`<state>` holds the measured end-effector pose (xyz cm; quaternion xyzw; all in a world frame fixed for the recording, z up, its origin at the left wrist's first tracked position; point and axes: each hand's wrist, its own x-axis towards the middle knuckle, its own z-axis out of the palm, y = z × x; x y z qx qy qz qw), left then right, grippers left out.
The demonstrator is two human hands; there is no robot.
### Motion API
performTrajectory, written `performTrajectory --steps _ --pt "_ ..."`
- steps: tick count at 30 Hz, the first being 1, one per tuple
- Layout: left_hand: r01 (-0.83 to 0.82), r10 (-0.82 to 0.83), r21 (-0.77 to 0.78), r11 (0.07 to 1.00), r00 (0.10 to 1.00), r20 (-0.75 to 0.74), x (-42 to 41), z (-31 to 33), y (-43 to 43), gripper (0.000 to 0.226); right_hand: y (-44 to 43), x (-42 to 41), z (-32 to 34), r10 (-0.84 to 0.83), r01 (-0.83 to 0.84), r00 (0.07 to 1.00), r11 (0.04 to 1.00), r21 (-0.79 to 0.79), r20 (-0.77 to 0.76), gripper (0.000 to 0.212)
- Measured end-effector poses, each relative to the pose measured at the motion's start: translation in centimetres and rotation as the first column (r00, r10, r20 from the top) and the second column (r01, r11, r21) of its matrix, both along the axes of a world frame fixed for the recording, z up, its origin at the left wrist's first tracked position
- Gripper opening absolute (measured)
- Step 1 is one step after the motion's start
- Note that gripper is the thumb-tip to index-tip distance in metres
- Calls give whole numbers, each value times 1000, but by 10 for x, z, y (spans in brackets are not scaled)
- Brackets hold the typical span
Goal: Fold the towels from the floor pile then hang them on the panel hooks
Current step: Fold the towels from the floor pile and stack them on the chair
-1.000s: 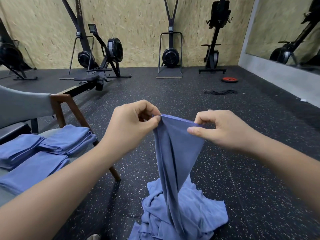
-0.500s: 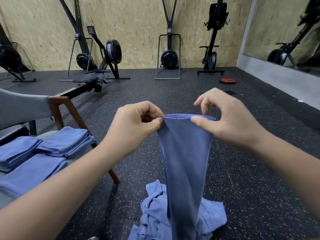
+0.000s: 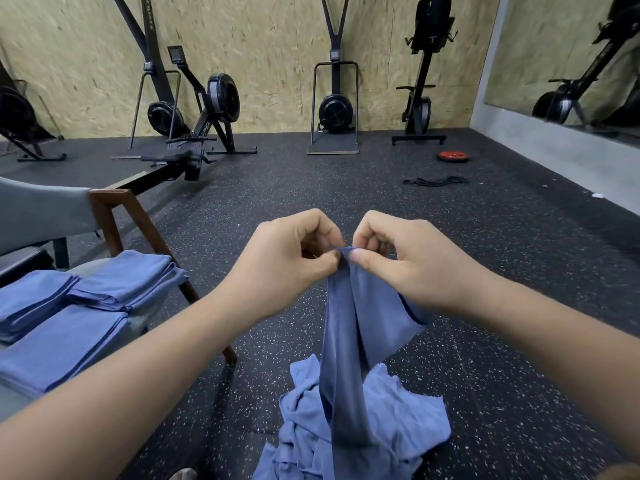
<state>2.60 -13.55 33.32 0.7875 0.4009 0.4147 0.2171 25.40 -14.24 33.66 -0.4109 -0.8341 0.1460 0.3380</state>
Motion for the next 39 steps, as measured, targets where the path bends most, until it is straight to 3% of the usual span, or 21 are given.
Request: performTrajectory --steps 4,15,19,23,26,29,33,36,39 --pt "84 -62 -113 990 980 190 7 -16 1 25 -1 1 4 -16 15 999 1000 -22 -39 10" --pt "62 6 -192 979 941 337 23 -44 4 13 2 8 5 -75 72 997 991 -114 -24 13" --pt "27 20 -156 987 957 290 26 -41 2 19 5 7 -1 -105 101 994 982 -156 -15 6" --pt "-9 41 -126 992 966 254 27 -40 0 16 5 6 -3 -67 66 998 991 -113 -11 19" --pt "34 8 -137 990 956 292 29 -41 -1 8 5 5 -2 -33 28 999 992 -121 -42 17" --pt "91 -38 -146 985 942 333 31 -42 -1 18 5 5 -2 -50 45 996 996 -74 -69 16" --pt "164 -87 -190 968 929 359 31 -42 2 12 4 4 0 -69 65 992 997 -41 -106 18" --pt "191 -135 -240 952 963 231 31 -48 1 38 2 1 0 -65 64 993 998 -14 -95 16" --pt "119 -94 -217 969 988 122 27 -50 1 43 3 4 2 -90 90 993 996 -1 -74 17"
